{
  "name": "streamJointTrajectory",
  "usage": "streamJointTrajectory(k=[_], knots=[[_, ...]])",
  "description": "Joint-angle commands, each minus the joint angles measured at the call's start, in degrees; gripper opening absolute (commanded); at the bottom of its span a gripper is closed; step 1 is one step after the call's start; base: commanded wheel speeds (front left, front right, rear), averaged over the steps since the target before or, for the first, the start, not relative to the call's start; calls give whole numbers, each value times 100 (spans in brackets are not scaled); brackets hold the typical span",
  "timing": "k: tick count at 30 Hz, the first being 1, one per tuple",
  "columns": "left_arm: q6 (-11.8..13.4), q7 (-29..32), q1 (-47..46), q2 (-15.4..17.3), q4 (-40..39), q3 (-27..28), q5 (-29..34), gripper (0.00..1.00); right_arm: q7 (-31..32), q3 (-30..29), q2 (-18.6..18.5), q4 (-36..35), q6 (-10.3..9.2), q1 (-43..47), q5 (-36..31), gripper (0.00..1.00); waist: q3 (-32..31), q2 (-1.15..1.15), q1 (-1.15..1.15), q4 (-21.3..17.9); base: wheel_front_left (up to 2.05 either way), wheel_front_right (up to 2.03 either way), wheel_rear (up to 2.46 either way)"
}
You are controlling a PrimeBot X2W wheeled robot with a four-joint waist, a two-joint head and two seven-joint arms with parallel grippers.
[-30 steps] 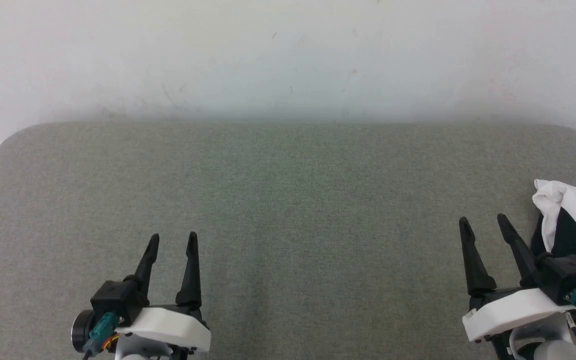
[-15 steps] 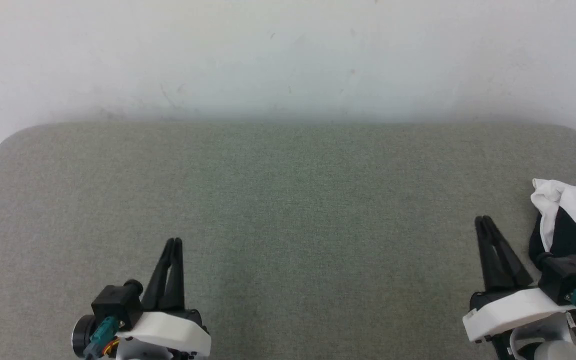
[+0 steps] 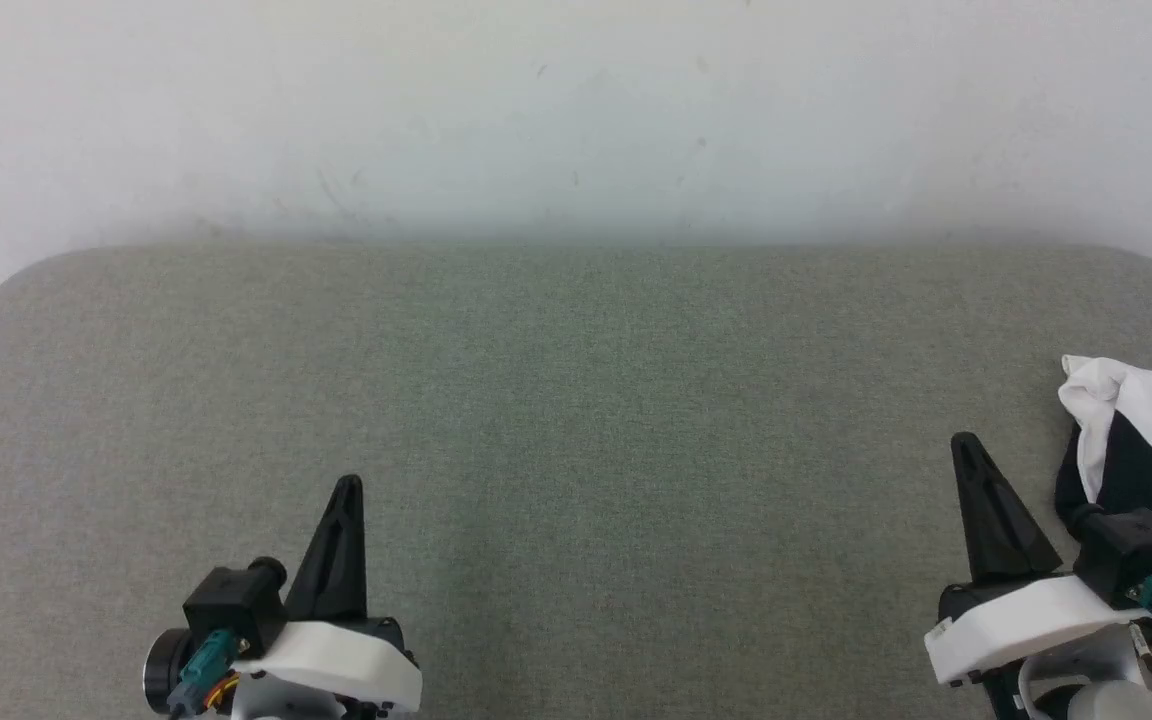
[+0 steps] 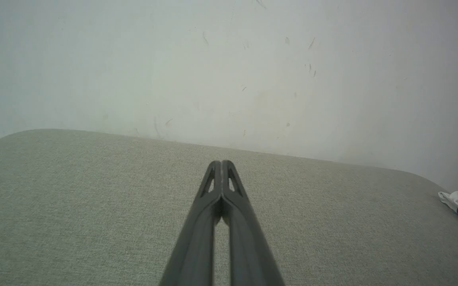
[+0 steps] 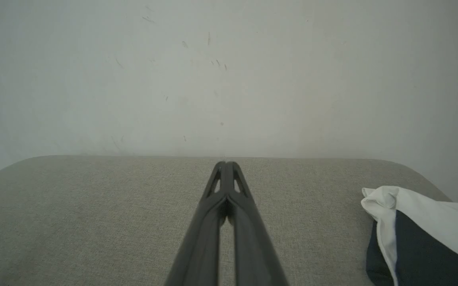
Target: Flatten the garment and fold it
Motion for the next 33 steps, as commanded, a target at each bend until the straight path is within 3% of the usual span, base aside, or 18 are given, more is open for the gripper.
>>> streamJointTrajectory(k=[1, 33], knots=[[7, 36, 1, -3, -34, 18, 73, 0, 16, 8, 2, -22, -1, -3, -42, 0, 1, -1, 0, -3, 0, 0, 0], [45, 410, 5, -13, -267, 103, 395, 0, 247, 51, 9, -120, -4, -17, -285, 0, 31, -1, 0, -91, 0, 0, 0]])
